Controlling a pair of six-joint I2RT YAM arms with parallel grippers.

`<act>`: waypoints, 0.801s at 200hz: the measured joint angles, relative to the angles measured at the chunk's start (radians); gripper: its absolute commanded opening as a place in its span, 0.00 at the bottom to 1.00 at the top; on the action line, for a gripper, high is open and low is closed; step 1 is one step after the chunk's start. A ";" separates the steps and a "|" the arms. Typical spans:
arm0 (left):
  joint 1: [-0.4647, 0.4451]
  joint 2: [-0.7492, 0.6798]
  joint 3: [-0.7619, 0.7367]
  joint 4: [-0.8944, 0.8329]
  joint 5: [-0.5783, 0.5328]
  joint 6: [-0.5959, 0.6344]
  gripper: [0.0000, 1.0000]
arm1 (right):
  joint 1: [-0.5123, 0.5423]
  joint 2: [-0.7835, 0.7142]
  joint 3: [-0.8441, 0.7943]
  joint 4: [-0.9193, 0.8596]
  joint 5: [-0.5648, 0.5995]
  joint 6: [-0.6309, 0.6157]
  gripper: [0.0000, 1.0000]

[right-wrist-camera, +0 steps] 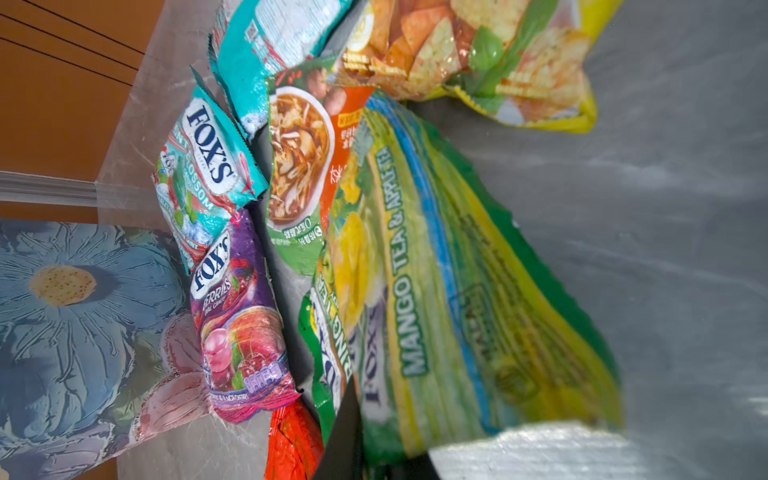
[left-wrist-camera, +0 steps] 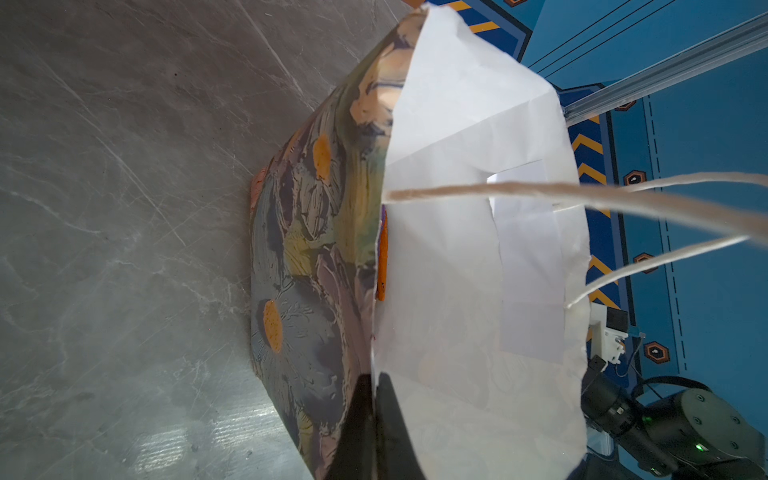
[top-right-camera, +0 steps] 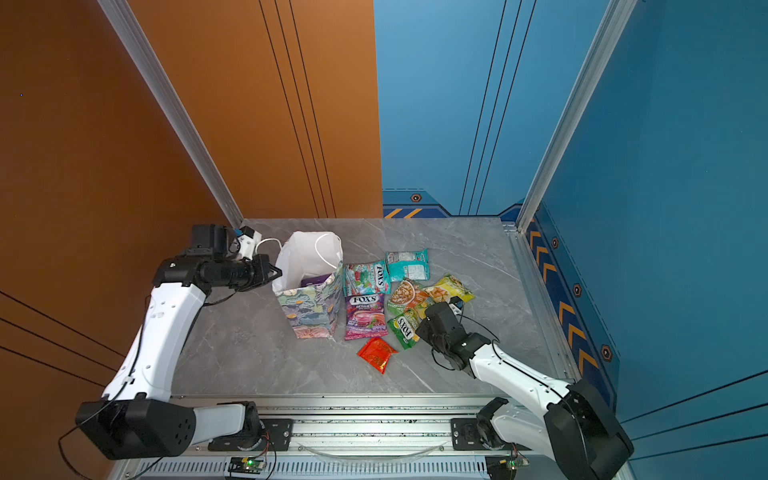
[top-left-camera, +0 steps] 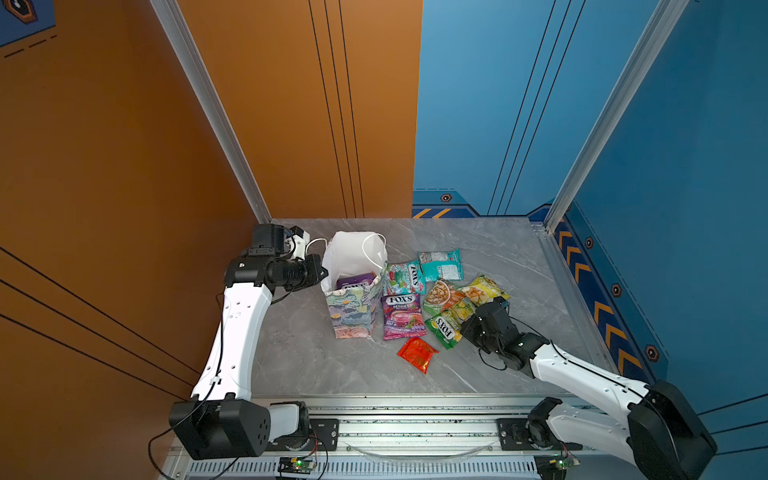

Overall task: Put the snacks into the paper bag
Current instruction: 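Grasp the green Spring Tea bag with the right gripper and lift it, then carry the green bag with the right gripper over the paper bag opening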

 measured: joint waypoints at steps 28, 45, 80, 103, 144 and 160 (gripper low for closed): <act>0.000 0.000 0.000 0.000 0.000 0.000 0.00 | 0.000 -0.038 0.046 -0.080 0.023 -0.047 0.00; 0.000 0.000 0.000 0.000 0.000 0.000 0.00 | 0.000 -0.051 0.084 -0.124 0.028 -0.082 0.00; 0.000 0.000 0.000 0.000 0.000 0.000 0.00 | 0.013 -0.053 0.168 -0.183 0.027 -0.149 0.00; 0.000 0.000 0.000 0.000 0.000 0.000 0.00 | 0.030 -0.039 0.230 -0.216 0.027 -0.207 0.00; 0.000 0.000 0.000 0.001 0.000 0.000 0.00 | 0.046 0.011 0.394 -0.286 0.027 -0.334 0.00; 0.000 0.000 0.000 0.001 0.001 0.000 0.00 | 0.056 0.037 0.479 -0.307 0.027 -0.387 0.00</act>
